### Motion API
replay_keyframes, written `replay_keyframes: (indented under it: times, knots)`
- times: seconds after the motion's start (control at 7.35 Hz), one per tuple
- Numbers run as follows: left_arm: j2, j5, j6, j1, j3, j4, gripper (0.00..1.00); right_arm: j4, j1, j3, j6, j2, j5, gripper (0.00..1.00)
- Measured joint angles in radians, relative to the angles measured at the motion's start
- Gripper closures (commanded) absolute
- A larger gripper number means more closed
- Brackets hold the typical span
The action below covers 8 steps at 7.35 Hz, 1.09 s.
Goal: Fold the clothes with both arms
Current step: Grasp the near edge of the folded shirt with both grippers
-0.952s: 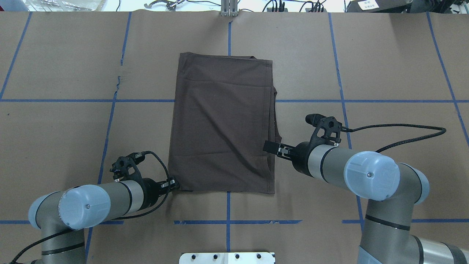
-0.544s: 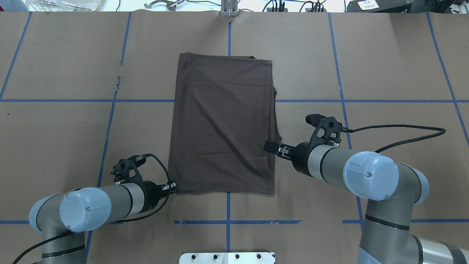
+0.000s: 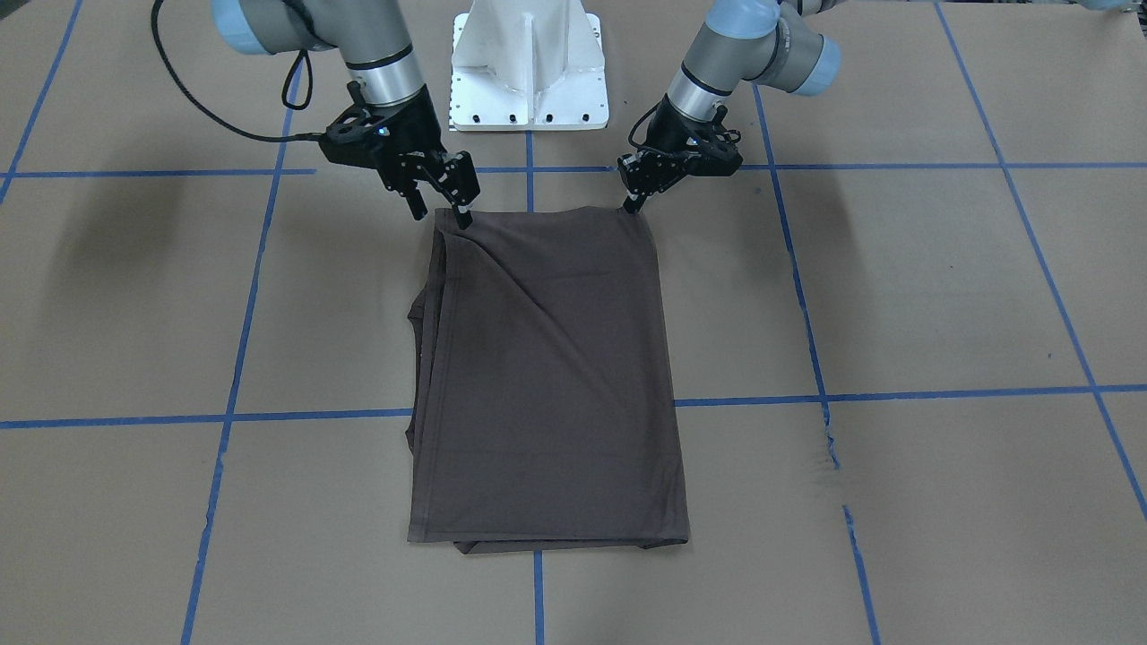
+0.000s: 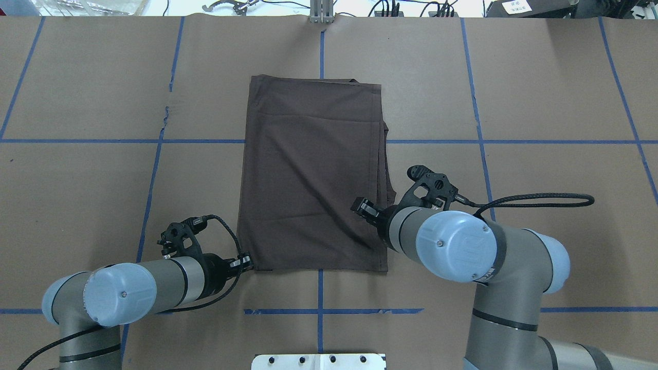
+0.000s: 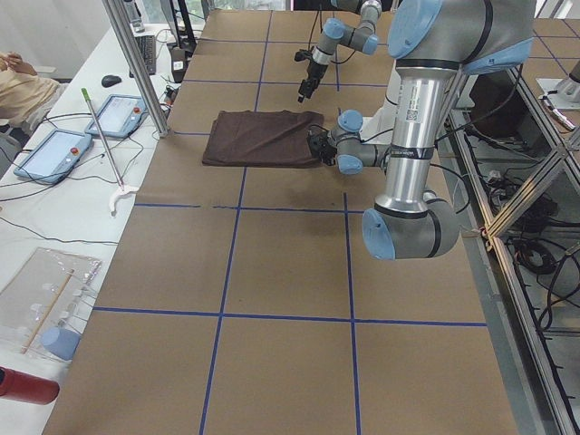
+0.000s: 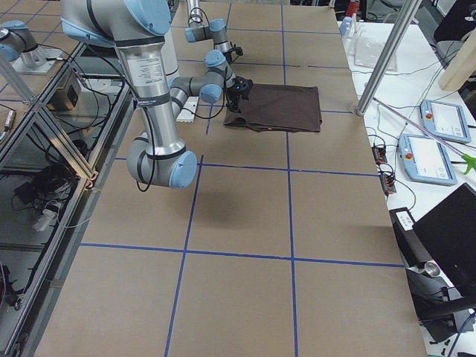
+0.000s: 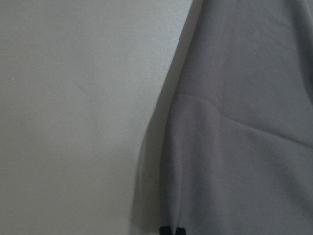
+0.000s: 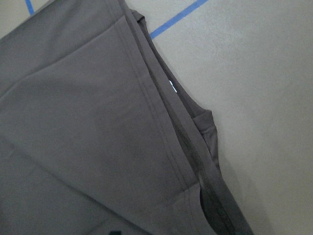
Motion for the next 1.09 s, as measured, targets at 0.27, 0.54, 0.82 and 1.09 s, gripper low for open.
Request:
replay_keyframes:
  times: [0.27,0.54,0.82,1.09]
  knots:
    - [-0.004,0.0,0.0,0.0,0.0,0.0,1.0,-0.06,-0.033,-0.049,0.022,0.029,0.0,0.15]
    - [-0.005,0.0,0.0,0.001,-0.001,0.0,1.0,-0.069,-0.055,-0.089,0.025,0.039,0.0,0.15]
    - [-0.005,0.0,0.0,0.001,-0.001,0.0,1.0,-0.07,-0.068,-0.136,0.032,0.072,-0.001,0.16]
    - [-0.006,-0.001,0.0,0.001,-0.001,0.0,1.0,-0.07,-0.078,-0.164,0.037,0.084,-0.001,0.16]
